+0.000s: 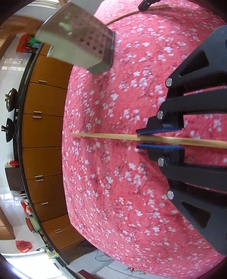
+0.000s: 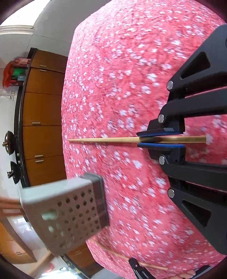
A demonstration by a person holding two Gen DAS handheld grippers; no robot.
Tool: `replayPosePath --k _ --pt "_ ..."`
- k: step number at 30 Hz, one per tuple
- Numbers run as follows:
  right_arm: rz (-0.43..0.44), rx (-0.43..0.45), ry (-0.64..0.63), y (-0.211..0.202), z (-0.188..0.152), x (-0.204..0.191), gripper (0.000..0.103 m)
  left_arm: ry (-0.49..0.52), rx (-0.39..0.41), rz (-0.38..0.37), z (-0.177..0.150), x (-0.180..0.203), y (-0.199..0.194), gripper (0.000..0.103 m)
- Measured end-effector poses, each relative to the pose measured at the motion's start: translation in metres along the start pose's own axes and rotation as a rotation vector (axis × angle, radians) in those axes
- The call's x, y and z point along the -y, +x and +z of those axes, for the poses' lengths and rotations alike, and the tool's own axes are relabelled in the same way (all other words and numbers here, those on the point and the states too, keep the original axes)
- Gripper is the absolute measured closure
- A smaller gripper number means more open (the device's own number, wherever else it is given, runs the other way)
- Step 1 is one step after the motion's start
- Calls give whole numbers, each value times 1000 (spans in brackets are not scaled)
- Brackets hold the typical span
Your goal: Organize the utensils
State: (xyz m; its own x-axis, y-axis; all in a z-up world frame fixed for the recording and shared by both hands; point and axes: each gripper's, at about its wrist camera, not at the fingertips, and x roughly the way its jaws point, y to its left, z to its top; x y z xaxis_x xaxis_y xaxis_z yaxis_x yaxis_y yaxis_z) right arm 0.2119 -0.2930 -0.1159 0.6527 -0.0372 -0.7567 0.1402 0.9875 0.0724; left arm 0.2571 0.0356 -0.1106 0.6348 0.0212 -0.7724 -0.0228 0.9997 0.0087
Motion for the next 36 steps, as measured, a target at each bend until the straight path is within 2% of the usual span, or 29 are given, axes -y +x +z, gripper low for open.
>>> replayPosePath --k 36 --pt "-5 -4 1 7 6 3 95 -10 2 12 1 3 3 87"
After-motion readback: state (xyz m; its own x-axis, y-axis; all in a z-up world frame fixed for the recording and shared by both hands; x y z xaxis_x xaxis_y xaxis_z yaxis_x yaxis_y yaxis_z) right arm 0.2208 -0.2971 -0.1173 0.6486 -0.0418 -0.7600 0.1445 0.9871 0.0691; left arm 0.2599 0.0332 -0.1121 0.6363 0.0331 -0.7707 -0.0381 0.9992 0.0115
